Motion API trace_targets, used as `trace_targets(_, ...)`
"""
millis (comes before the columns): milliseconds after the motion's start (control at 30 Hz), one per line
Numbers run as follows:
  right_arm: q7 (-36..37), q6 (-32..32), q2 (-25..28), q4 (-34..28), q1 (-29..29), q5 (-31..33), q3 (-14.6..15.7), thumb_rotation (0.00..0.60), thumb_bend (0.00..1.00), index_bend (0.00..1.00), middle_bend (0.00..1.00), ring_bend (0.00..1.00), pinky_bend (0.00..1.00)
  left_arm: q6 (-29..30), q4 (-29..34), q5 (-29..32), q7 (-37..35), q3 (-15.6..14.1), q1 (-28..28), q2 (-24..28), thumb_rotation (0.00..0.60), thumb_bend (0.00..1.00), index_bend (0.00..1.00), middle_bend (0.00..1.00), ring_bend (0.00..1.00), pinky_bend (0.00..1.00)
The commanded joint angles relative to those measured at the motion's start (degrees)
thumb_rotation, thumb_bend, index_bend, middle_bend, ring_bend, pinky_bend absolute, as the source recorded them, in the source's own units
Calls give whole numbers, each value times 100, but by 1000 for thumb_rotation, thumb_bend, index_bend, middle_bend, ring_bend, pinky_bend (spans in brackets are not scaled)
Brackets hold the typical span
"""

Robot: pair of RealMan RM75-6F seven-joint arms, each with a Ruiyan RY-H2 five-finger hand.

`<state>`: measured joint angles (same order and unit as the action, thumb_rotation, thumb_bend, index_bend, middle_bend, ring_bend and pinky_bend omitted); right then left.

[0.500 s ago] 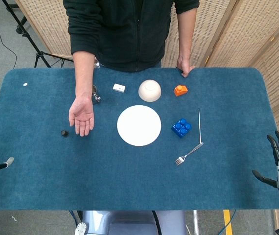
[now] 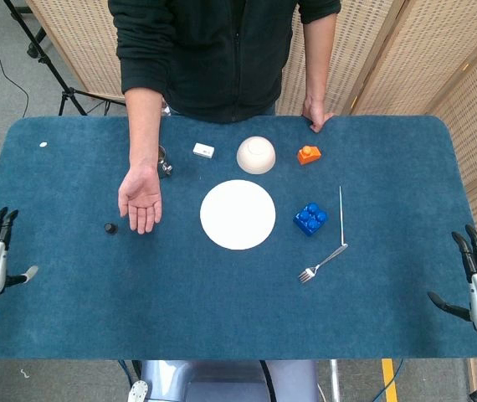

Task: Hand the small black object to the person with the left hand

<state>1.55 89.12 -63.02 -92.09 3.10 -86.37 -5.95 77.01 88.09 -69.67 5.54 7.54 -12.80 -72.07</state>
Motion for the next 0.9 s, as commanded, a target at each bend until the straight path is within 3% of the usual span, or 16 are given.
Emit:
trace_targets(33, -30, -46, -18, 8, 22, 37, -3, 600, 0, 0, 0, 0, 0, -1146, -509, 456, 166, 308, -780, -416, 600, 310, 158, 0, 0, 0)
trace_targets(267, -20, -155, -36, 61, 56, 178, -44, 600, 0, 0, 0, 0, 0, -1843, -1073, 1372, 1162, 560, -1457, -1039, 600, 375, 209, 0, 0, 0)
trace_targets(467, -4, -222, -42, 94, 79, 246, -62, 600, 0, 0, 0, 0, 0, -2179, -1317, 1623, 1172, 609, -1698, -1288, 600, 394, 294, 0, 0, 0)
trace_targets(900, 26, -272, -39, 108, 94, 280, -63, 600, 0, 0, 0, 0, 0, -2451, -1649, 1850, 1180, 596, -1976, -1646, 600, 392, 352, 0, 0, 0)
